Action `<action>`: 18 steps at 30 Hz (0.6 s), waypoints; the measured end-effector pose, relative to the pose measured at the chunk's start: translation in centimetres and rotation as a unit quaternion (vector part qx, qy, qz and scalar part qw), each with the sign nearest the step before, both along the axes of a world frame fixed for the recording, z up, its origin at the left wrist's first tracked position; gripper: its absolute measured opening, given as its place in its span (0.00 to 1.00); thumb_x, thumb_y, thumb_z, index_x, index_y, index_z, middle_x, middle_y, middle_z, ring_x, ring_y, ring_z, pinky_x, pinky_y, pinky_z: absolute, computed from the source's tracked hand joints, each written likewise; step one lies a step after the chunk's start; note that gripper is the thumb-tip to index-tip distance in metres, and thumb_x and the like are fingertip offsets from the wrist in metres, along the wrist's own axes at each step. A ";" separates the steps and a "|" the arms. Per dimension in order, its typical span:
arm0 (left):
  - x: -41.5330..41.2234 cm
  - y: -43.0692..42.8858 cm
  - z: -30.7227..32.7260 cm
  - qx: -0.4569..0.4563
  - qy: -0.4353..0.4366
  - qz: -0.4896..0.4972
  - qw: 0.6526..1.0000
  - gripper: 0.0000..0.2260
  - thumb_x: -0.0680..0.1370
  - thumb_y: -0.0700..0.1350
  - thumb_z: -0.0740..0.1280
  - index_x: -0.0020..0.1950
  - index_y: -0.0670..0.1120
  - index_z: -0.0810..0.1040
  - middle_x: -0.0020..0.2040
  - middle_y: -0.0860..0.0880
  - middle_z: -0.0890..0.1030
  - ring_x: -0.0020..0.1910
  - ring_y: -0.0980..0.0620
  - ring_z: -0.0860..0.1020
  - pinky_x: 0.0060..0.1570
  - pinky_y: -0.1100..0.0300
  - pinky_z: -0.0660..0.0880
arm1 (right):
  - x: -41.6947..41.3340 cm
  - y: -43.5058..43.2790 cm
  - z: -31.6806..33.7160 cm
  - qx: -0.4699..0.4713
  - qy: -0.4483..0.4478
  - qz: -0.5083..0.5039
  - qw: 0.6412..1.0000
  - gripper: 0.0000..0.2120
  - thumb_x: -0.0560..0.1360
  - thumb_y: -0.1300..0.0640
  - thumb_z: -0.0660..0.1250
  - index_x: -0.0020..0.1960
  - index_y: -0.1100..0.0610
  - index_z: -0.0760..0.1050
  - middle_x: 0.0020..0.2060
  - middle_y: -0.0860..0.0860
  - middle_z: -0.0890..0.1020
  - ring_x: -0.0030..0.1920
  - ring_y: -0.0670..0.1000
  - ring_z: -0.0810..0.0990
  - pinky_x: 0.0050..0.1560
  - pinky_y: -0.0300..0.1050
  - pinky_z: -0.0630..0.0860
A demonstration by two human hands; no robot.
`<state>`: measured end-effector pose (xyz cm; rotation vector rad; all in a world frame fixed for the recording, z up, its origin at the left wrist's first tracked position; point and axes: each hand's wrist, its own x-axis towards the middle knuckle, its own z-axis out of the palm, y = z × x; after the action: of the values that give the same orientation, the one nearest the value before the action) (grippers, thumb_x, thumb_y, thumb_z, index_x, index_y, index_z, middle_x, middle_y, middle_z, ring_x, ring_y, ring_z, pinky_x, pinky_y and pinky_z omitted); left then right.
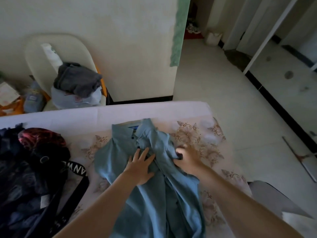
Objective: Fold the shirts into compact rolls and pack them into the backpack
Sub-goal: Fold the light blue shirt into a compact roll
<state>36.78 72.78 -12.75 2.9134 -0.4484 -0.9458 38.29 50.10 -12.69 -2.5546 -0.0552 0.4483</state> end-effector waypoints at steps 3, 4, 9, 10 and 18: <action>0.0 -0.3 -0.1 -0.062 -0.050 0.021 0.997 0.33 0.81 0.59 0.59 0.80 0.60 0.43 0.80 0.51 0.37 0.79 0.43 0.42 0.76 0.43 0.51 | 0.9 0.2 1.1 0.093 -0.025 -0.068 0.993 0.13 0.77 0.60 0.64 0.37 0.55 0.65 0.30 0.49 0.69 0.30 0.49 0.66 0.33 0.45 0.62; 0.0 -0.5 -0.1 -0.086 -0.073 0.027 0.993 0.32 0.81 0.58 0.59 0.80 0.59 0.44 0.80 0.51 0.39 0.79 0.43 0.44 0.76 0.45 0.50 | 1.3 -0.4 1.6 0.075 -0.064 -0.092 0.991 0.11 0.77 0.61 0.63 0.38 0.55 0.66 0.29 0.49 0.70 0.28 0.49 0.67 0.31 0.45 0.62; 0.0 -1.4 0.9 -0.192 -0.128 0.060 0.971 0.27 0.83 0.48 0.58 0.80 0.57 0.51 0.80 0.52 0.50 0.78 0.47 0.52 0.76 0.51 0.52 | 3.6 -5.4 2.8 -0.306 -0.237 -0.162 0.908 0.08 0.70 0.66 0.70 0.46 0.57 0.74 0.42 0.59 0.78 0.41 0.60 0.79 0.39 0.51 0.76; -0.2 -1.2 1.2 -0.200 -0.141 0.068 0.967 0.26 0.83 0.46 0.57 0.80 0.56 0.53 0.80 0.52 0.52 0.78 0.47 0.53 0.76 0.51 0.52 | 3.8 -5.3 2.8 -0.363 -0.203 -0.159 0.896 0.12 0.70 0.64 0.70 0.52 0.57 0.74 0.50 0.61 0.76 0.49 0.62 0.77 0.48 0.54 0.75; -0.1 6.5 1.5 -0.167 -0.246 0.341 0.892 0.34 0.69 0.27 0.59 0.75 0.44 0.63 0.72 0.41 0.65 0.70 0.39 0.62 0.70 0.45 0.63 | 0.8 7.2 1.4 -0.099 -0.040 0.185 0.977 0.28 0.79 0.51 0.64 0.77 0.50 0.61 0.78 0.55 0.58 0.76 0.59 0.61 0.73 0.55 0.63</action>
<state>36.70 79.33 -11.22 2.6190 0.3693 -0.0241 39.09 57.25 -11.27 -2.7645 -0.5489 0.5097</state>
